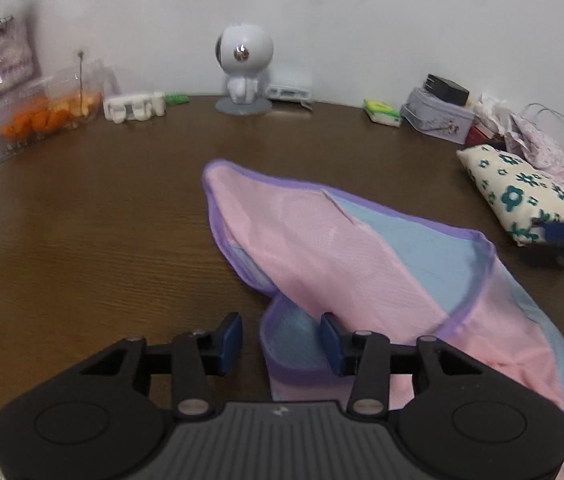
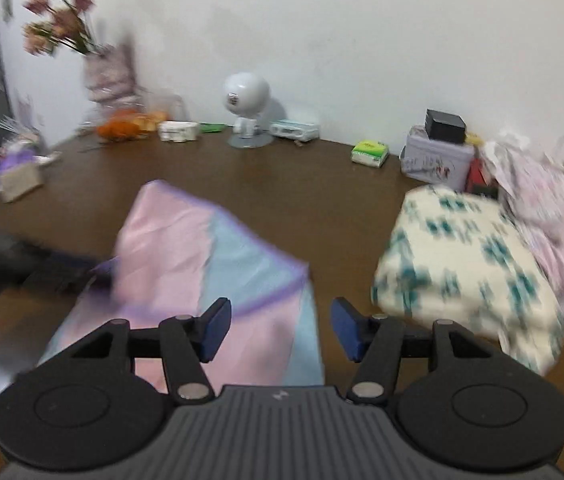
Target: Fold clothes
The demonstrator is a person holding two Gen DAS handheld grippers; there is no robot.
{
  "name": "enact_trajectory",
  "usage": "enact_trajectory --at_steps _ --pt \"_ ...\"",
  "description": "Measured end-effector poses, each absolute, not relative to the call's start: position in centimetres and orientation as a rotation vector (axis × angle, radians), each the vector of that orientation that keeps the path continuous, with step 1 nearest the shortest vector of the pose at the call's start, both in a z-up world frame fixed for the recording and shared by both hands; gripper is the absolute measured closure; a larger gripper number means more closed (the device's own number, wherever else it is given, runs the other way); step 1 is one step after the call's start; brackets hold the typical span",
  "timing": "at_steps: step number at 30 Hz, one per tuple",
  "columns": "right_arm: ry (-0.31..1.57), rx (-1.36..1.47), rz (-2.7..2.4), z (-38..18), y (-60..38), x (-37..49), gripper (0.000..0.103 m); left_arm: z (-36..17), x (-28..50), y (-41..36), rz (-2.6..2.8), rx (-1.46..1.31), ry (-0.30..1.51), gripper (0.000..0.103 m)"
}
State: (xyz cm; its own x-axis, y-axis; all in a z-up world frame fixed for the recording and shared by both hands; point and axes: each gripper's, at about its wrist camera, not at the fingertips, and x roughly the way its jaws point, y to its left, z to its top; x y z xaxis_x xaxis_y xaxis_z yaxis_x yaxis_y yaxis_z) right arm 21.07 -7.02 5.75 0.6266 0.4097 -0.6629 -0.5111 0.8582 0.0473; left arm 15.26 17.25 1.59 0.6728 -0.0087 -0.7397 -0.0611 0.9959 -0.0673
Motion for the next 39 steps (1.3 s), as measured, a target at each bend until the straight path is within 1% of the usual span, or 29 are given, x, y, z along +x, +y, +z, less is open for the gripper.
enact_trajectory --at_steps 1,2,3,4,5,6,9,12,13,14,15,16,17,18,21,22,23,24,26,28,31,33,39 --pt "0.744 -0.156 0.514 5.2 -6.1 22.6 0.046 1.6 15.0 17.6 0.034 -0.108 0.822 0.099" --pt "0.771 -0.169 0.492 4.5 -5.4 24.0 0.05 1.6 14.7 17.9 0.039 -0.126 0.812 0.102" --pt "0.794 -0.187 0.474 3.8 -4.8 24.9 0.055 1.6 14.5 18.3 0.043 -0.145 0.802 0.102" --pt "0.815 -0.206 0.461 3.0 -4.3 25.6 0.072 1.6 13.9 18.7 0.055 -0.156 0.787 0.102" --pt "0.828 -0.22 0.46 2.5 -4.1 25.9 0.094 1.7 13.1 19.2 0.077 -0.161 0.767 0.102" --pt "0.836 -0.231 0.467 2.0 -4.1 26.1 0.099 1.9 12.3 19.8 0.097 -0.176 0.749 0.102" --pt "0.812 -0.242 0.407 1.7 -4.5 26.1 0.1 2.3 10.6 21.1 0.17 -0.202 0.722 0.103" --pt "0.76 -0.273 0.341 1.7 -4.6 25.9 0.099 2.6 10.1 21.4 0.22 -0.188 0.741 0.102" --pt "0.748 -0.294 0.344 1.7 -4.4 25.6 0.098 2.8 10.1 21.6 0.215 -0.203 0.753 0.096" --pt "0.73 -0.301 0.359 2.2 -4.6 24.6 0.089 2.9 10.3 21.7 0.205 -0.214 0.757 0.086" --pt "0.71 -0.301 0.38 2.8 -4.8 23.4 0.071 3.0 10.7 21.7 0.189 -0.218 0.754 0.078" --pt "0.69 -0.301 0.401 3.4 -5.1 22.2 0.06 3.0 11.3 21.6 0.174 -0.217 0.753 0.06" --pt "0.67 -0.3 0.421 4.0 -5.4 21.0 0.05 2.9 12.0 21.4 0.154 -0.215 0.755 0.051" --pt "0.65 -0.3 0.442 4.6 -5.7 19.8 0.051 2.7 13.0 21.1 0.127 -0.214 0.763 0.051" --pt "0.729 -0.282 0.6 5.7 -6.8 15.8 0.051 1.8 15.7 20.3 0.056 -0.203 0.791 0.052" --pt "0.757 -0.263 0.654 5.8 -7.1 13.8 0.051 1.4 16.3 20.0 0.055 -0.178 0.803 0.064" --pt "0.783 -0.249 0.704 5.8 -7.3 11.8 0.051 1.1 16.4 19.7 0.064 -0.149 0.802 0.094" --pt "0.813 -0.245 0.746 5.6 -7.3 9.7 0.051 0.9 16.5 19.5 0.074 -0.121 0.8 0.098" --pt "0.85 -0.262 0.804 4.6 -6.9 5.6 0.052 0.8 15.7 19.9 0.084 -0.112 0.792 0.099" --pt "0.869 -0.295 0.839 3.3 -6.5 2.1 0.055 1.0 14.3 20.6 0.094 -0.113 0.784 0.099" --pt "0.818 -0.361 0.856 2.5 -6.6 -1.7 0.056 0.9 11.5 21.7 0.127 -0.057 0.791 0.099" --pt "0.827 -0.378 0.874 2.6 -7.6 -2.8 0.064 1.0 9.1 22.2 0.141 -0.036 0.804 0.099" --pt "0.871 -0.514 0.807 3.5 -13.9 -2.5 0.066 1.5 0.0 22.8 0.112 -0.025 0.833 0.098"
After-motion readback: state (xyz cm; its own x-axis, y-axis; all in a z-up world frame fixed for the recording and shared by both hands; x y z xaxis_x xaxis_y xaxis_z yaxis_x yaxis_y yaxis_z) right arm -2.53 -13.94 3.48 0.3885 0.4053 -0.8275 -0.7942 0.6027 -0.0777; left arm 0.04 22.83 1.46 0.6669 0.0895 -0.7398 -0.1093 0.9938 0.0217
